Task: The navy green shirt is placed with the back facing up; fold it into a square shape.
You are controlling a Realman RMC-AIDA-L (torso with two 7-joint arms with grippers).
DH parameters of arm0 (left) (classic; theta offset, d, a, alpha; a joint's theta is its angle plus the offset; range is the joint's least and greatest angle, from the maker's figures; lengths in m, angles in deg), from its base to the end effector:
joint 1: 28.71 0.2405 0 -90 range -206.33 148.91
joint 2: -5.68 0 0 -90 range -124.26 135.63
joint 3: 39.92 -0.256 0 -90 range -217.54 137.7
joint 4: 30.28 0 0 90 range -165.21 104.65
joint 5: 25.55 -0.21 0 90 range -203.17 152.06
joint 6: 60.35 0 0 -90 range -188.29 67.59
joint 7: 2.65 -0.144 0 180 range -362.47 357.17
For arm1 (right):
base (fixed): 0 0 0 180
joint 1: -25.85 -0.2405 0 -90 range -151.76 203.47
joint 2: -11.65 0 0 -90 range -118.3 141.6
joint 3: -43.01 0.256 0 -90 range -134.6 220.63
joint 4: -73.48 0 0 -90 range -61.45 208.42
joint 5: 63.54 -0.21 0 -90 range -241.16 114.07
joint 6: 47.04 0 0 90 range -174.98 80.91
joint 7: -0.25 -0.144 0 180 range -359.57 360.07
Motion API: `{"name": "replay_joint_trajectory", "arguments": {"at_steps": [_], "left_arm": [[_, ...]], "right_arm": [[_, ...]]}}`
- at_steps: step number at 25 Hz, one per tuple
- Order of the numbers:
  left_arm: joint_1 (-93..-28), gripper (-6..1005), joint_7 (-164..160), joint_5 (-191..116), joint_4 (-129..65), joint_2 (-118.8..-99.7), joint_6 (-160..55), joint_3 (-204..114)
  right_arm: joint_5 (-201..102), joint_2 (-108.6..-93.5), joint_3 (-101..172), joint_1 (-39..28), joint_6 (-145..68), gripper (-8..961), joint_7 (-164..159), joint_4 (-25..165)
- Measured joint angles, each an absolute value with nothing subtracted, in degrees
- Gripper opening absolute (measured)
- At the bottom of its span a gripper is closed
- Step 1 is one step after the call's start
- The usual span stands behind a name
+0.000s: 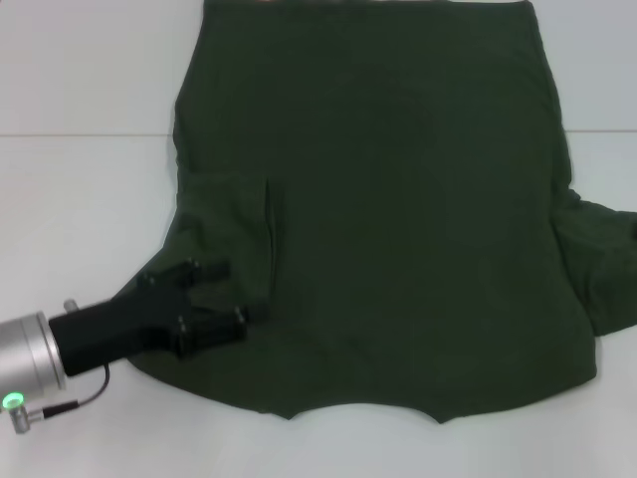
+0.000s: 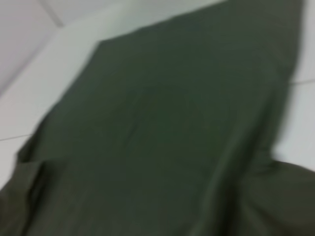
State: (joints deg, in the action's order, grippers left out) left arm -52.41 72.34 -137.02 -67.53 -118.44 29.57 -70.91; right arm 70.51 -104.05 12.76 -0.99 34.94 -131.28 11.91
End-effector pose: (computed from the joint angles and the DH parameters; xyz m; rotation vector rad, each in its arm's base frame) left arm -0.2834 0.2978 -0.0114 -2.5051 -0.7550 -0.8953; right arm 0.3206 0.3490 0.1184 -2.0270 1.4619 0.3984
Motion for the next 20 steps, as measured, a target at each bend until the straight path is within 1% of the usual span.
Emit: {"name": "replay_joint_trajectory", "arguments": {"at_steps": [3, 5, 10, 15, 18, 19, 20], "left_arm": [[-52.34, 803, 71.74, -138.61, -67.44, -118.44, 30.26, -70.88], [-52.31, 873, 71.72, -139.01, -67.2, -118.43, 30.69, -70.83], [-52.49, 874, 71.77, -139.14, -66.62, -118.42, 31.22, -70.8], [-52.5, 873, 71.72, -139.45, -65.91, -118.42, 31.27, -70.75], [-52.43, 873, 71.71, -139.45, -65.66, -118.42, 31.25, -70.61], [-52.4, 873, 71.7, -139.48, -65.55, -118.42, 31.18, -70.61], [-52.39, 873, 71.7, -139.5, -65.39, -118.42, 31.09, -70.6]], "right_arm": [[79.46, -102.89, 13.28, -3.96, 36.76, 885, -140.1, 8.24], [86.66, -102.84, 13.33, -6.44, 37.89, 883, -143.3, 6.43], [100.92, -103.86, 12.71, -11.85, 37.22, 880, -145.76, 6.26], [103.72, -104.59, 11.15, -13.24, 33.1, 876, -145.57, 8.48], [103.23, -104.3, 10.36, -13.28, 28.79, 874, -144.91, 12.16], [102.57, -103.81, 10.28, -13.66, 26.25, 873, -144.01, 15.69], [102.57, -103.81, 10.28, -13.66, 26.25, 872, -144.01, 15.69]]}}
